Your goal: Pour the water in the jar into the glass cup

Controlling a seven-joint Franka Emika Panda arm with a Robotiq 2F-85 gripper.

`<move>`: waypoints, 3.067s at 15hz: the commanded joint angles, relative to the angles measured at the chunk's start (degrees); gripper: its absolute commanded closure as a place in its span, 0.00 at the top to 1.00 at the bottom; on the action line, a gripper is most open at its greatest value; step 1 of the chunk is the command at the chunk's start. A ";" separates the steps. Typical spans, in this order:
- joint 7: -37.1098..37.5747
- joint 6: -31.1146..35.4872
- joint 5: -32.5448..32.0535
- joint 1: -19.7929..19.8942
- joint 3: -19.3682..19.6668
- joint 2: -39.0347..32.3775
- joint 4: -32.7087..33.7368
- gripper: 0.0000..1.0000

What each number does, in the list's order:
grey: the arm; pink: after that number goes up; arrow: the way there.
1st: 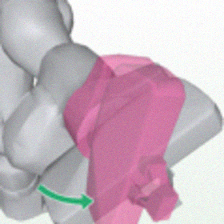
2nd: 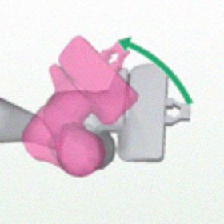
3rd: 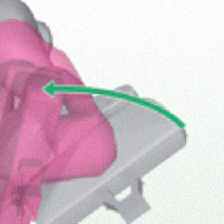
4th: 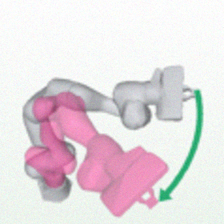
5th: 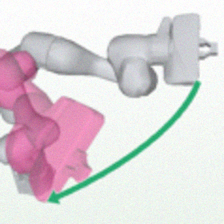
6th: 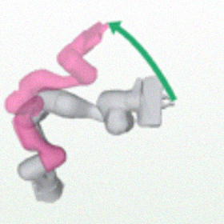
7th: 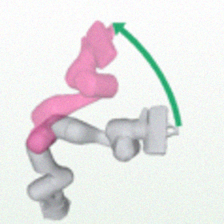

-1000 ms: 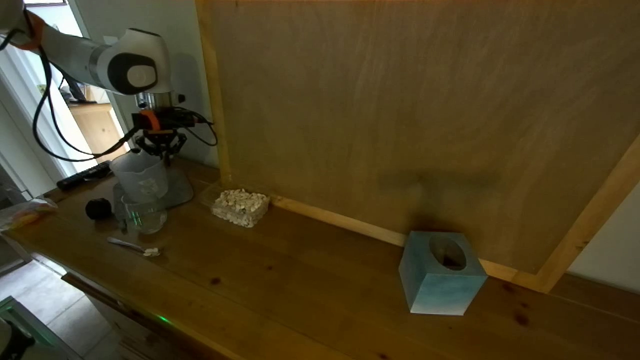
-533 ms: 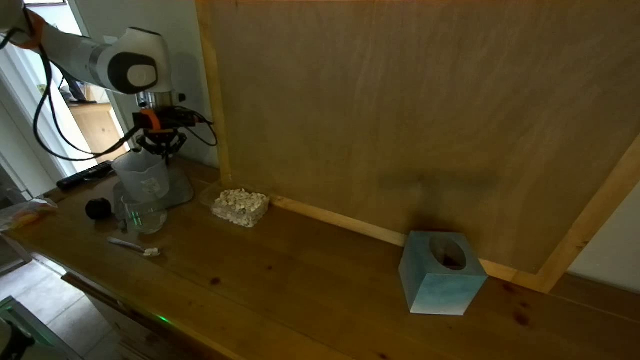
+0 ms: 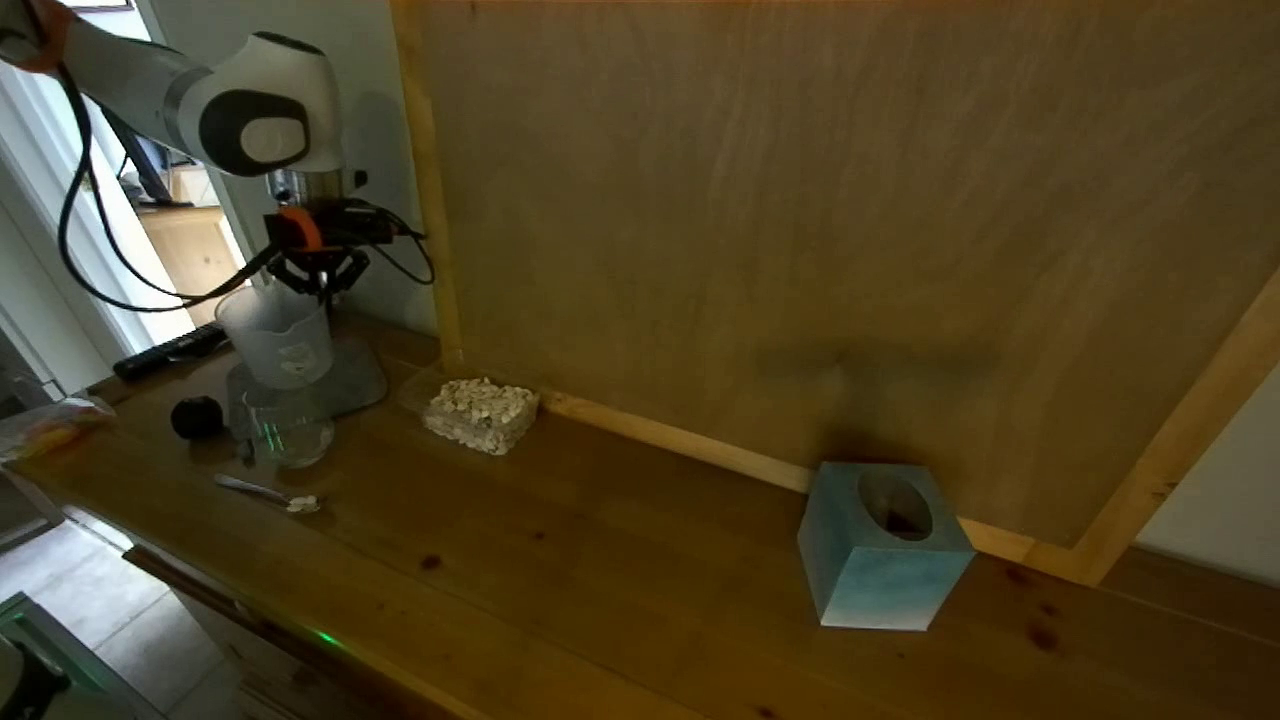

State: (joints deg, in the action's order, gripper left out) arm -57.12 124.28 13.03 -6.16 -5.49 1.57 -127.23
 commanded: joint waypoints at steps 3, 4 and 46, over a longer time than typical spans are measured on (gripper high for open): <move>-9.67 5.36 6.71 -0.06 2.07 8.34 -7.25 0.01; -11.54 6.36 8.12 -0.26 2.65 9.30 -8.32 0.01; -49.82 3.35 45.57 3.55 13.69 20.55 -21.88 0.01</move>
State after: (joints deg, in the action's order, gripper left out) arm -104.32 129.69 55.03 -3.68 7.50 19.49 -147.39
